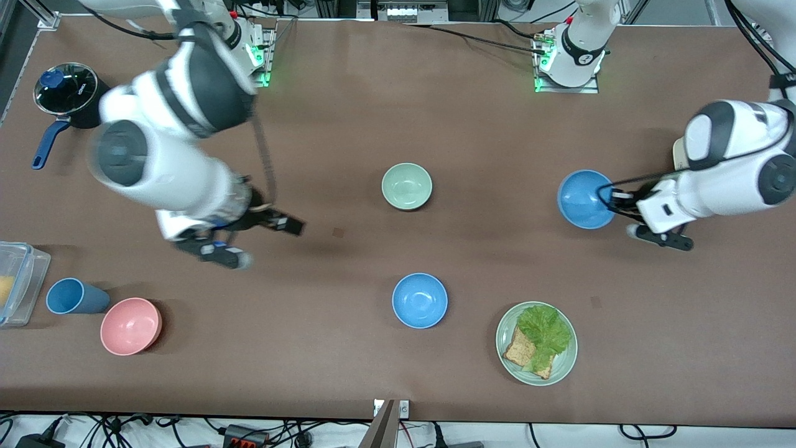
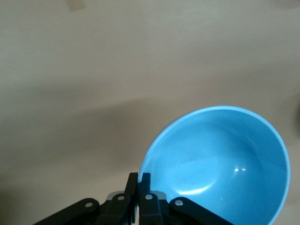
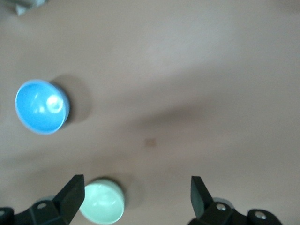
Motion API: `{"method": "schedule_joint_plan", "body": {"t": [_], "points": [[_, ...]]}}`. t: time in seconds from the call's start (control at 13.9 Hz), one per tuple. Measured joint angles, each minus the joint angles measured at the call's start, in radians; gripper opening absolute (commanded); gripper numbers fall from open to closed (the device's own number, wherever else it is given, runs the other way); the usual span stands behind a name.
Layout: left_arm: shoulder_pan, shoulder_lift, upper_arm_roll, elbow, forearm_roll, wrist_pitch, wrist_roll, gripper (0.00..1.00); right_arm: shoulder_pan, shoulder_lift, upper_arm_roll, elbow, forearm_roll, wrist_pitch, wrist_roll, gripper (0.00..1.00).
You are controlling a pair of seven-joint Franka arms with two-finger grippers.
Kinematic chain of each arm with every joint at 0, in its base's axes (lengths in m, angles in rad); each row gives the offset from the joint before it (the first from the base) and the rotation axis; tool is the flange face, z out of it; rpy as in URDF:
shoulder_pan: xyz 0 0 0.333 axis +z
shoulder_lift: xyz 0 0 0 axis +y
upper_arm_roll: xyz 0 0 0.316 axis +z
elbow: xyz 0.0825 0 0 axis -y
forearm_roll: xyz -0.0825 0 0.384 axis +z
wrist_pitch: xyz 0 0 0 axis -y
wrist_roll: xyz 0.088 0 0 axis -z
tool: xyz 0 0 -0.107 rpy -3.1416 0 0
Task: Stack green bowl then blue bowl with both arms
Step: 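Lower the green bowl, open the right gripper and withdraw it, then carry the blue bowl over the green bowl with the left gripper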
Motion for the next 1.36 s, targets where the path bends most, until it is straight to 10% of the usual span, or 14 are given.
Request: {"method": "schedule_joint_plan", "body": {"t": [0.43, 1.36], "points": [[-0.024, -0.015, -0.296, -0.011, -0.064, 0.083, -0.559, 0.0, -0.129, -0.072, -0.08, 0.002, -0.025, -0.062, -0.331, 1.0], [-0.332, 0.163, -0.328, -0.045, 0.044, 0.394, -1.131, 0.0, -0.236, -0.299, -0.217, -0.154, -0.036, -0.123, -0.75, 1.0]]}}
